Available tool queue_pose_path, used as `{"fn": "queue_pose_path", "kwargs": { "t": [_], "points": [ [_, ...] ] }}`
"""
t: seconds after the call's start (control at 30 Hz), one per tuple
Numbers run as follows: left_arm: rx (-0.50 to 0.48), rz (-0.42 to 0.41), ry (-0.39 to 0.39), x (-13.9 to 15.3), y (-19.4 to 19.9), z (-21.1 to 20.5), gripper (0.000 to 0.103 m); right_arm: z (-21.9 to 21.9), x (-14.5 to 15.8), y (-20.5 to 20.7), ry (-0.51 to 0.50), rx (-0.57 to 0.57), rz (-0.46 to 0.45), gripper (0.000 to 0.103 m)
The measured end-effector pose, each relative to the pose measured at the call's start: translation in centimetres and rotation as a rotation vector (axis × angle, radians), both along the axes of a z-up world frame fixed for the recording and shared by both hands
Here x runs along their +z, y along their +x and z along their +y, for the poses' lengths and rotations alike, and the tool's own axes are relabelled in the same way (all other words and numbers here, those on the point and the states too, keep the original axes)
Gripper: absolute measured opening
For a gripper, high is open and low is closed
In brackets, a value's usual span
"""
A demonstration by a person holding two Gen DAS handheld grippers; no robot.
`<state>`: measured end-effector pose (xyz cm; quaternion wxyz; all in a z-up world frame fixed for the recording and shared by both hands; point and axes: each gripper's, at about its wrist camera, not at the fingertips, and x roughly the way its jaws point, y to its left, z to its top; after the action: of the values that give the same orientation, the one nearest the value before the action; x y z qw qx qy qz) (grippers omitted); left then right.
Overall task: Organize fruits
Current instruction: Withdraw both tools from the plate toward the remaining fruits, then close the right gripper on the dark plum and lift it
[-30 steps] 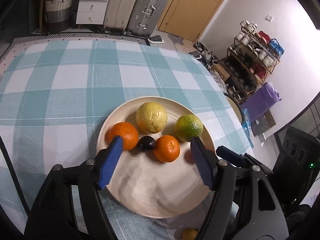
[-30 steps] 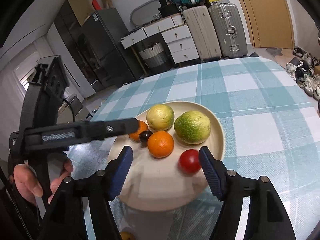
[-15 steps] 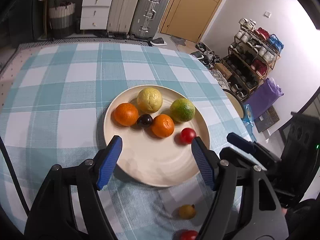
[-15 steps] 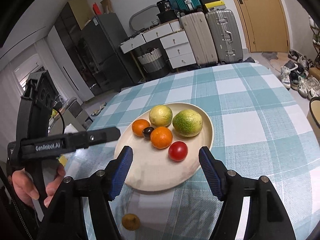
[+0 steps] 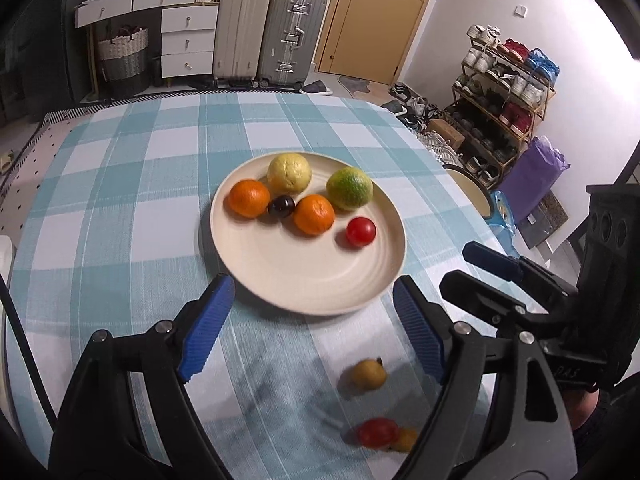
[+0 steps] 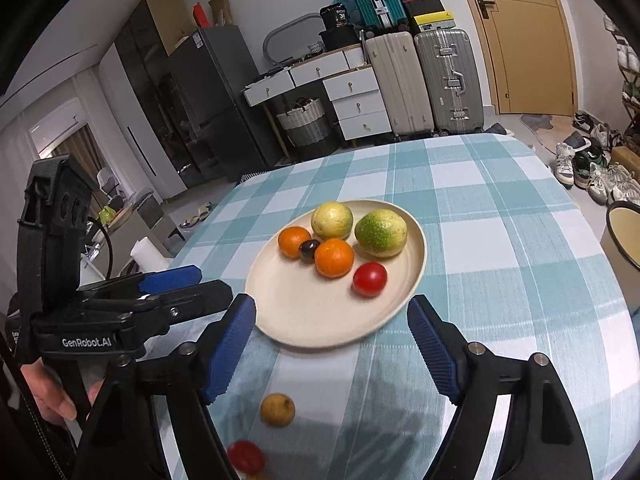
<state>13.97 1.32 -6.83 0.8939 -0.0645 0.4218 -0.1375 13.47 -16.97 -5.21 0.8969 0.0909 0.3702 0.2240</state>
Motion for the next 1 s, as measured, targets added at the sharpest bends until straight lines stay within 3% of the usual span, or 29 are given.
{"fn": "queue_pose_path", "kwargs": {
  "t": [0.17, 0.4, 1.0],
  "points": [
    [-0.005, -0.025, 0.046, -0.3, -2.2, -0.4, 0.084, -0.4, -0.2, -1.6, -0.006, 0.000, 0.007, 0.084],
    [0.024, -0.028, 0.043, -1.1, -5.2, 0.2, 0.088, -0.4, -0.5, -4.8, -0.059, 0.073, 0.013, 0.084],
    [0.048, 0.025, 0.033, -3.7, -9.4, 0.9, 0.098, -0.7, -3.2, -9.9, -0.058, 0.179, 0.092, 0.086]
  ]
}}
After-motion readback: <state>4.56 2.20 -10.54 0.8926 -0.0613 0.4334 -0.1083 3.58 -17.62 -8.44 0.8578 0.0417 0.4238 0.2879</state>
